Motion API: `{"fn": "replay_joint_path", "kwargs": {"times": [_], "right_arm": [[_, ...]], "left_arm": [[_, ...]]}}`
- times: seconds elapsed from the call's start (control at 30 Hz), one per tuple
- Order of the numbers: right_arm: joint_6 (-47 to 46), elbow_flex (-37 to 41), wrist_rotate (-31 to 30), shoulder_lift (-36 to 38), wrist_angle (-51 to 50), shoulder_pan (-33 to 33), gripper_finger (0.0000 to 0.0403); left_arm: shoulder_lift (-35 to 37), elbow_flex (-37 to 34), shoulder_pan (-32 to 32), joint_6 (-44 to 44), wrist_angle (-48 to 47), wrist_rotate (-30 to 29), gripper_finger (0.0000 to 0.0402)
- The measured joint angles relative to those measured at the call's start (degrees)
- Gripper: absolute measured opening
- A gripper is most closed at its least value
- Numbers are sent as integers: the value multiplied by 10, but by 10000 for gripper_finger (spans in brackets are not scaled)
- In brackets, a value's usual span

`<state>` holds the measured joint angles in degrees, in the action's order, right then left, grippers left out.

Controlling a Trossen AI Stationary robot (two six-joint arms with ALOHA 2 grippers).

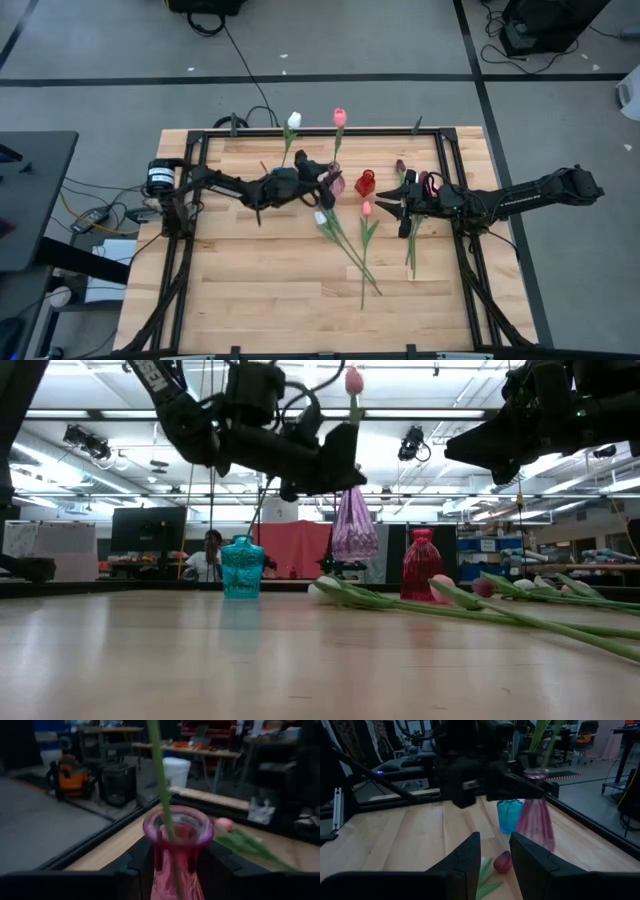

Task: Sort flowers into vase by color
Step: Move the pink vase from the middle to the top of the table

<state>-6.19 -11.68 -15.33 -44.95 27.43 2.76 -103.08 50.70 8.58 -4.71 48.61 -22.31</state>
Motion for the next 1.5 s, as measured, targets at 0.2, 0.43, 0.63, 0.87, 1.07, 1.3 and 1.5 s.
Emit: {"fn": "replay_joint_path", "kwargs": {"times": [0.2, 0.43, 0.63, 0.87, 1.07, 1.3, 1.5], "right_arm": [[1, -1, 2, 1, 6, 0, 118], [2, -1, 4, 1, 8, 0, 118], [2, -1, 4, 1, 8, 0, 118], [1, -1, 5, 1, 8, 0, 118], [1, 0, 5, 1, 9, 0, 118], [1, 0, 5, 1, 9, 0, 118], [2, 0, 17, 1, 9, 0, 118]], "left_arm": [[-43, 3, 20, 0, 22, 3, 130], [-70, 3, 23, 10, 50, 4, 132], [-70, 3, 23, 14, 52, 1, 144], [-70, 3, 23, 12, 31, -6, 145], [-70, 3, 23, 10, 23, -3, 178], [-70, 3, 22, 13, 15, -4, 262], [-60, -4, 6, 13, -22, -35, 282]]}}
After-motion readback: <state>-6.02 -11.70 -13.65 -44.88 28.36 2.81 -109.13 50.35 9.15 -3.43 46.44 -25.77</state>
